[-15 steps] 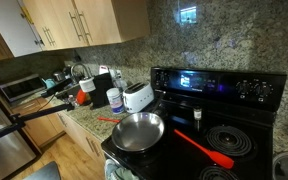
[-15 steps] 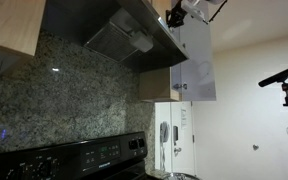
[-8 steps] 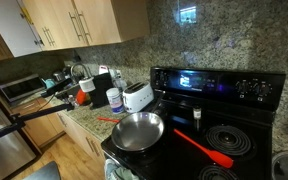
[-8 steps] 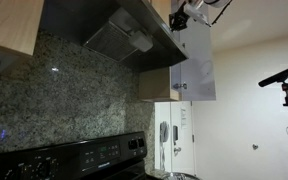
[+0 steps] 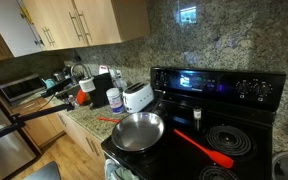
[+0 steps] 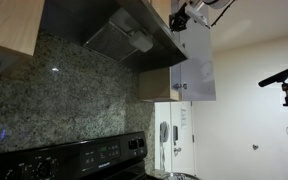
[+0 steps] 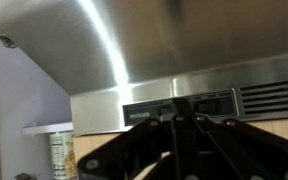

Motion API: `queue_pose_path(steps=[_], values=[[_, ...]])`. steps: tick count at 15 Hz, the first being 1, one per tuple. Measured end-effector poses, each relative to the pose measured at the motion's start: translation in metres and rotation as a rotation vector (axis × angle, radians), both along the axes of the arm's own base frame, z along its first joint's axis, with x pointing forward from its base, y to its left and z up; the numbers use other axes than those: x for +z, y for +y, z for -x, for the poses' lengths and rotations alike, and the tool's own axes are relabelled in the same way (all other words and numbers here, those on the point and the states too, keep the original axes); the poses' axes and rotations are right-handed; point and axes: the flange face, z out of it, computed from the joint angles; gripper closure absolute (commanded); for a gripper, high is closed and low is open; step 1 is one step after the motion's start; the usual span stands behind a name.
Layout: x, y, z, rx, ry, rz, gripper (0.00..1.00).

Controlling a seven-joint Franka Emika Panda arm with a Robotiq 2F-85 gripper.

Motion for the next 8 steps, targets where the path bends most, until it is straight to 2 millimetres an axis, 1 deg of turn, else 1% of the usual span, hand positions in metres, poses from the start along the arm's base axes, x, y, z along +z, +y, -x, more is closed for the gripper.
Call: queue_pose_path(steps=[8], values=[[0.0016, -0.0022, -0.0001, 0.026, -0.012, 0.068, 1.0]])
